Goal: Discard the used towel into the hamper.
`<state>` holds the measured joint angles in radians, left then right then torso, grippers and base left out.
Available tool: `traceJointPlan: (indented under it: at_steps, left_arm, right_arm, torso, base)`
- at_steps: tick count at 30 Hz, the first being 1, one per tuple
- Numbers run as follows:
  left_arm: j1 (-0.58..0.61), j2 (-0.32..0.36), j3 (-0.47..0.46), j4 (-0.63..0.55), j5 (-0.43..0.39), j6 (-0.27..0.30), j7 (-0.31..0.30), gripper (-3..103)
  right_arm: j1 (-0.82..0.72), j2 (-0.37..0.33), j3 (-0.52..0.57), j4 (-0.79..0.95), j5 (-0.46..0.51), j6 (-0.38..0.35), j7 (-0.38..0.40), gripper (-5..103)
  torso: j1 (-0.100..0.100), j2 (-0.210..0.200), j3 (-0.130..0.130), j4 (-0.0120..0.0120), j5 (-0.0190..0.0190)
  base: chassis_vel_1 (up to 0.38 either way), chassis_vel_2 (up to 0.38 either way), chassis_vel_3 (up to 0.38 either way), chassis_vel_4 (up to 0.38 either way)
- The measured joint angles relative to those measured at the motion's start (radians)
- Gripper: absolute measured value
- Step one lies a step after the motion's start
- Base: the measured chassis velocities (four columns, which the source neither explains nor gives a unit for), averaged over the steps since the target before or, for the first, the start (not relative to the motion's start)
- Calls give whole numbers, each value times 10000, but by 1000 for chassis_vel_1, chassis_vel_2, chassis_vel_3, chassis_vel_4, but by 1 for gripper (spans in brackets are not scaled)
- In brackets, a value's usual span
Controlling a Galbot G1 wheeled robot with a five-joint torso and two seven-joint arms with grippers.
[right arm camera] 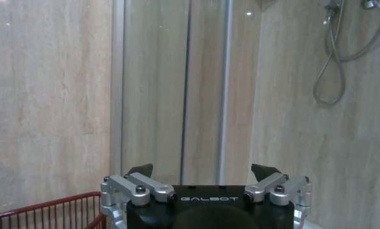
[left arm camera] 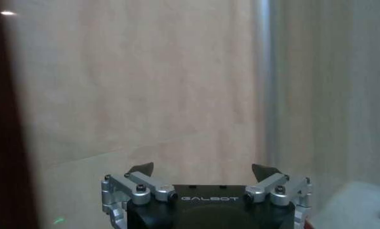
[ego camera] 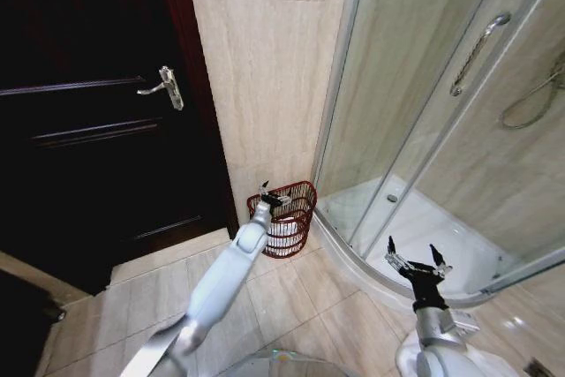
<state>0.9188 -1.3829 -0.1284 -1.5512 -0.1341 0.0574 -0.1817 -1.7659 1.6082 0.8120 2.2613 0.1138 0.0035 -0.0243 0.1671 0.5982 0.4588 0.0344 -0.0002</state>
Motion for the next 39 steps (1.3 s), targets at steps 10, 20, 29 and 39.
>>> traceJointPlan:
  at_steps: [10,20,29,39]
  left_arm:
    - [2380,227,-2193,-2090,613,-578,62,100]
    - [4815,337,-3750,-4091,-542,-1053,1140,100]
    - [5020,265,-4018,-4075,-382,-1439,948,100]
    - [5149,359,-4002,-4250,-335,-1563,896,100]
  right_arm:
    - [-50,0,-151,217,139,133,-583,100]
    - [-288,-1,-191,396,178,356,-763,100]
    - [-390,-1,-308,400,-8,490,-840,100]
    - [-708,-1,-353,412,-87,771,-1034,100]
  torso:
    - [-1,0,0,-1,-2]
    - [-1,1,0,-1,0]
    - [0,1,1,-3,1]
    - [2,0,1,-2,1]
  base:
    - [0,0,0,0]
    - [0,0,0,0]
    - [0,0,0,0]
    - [0,0,0,0]
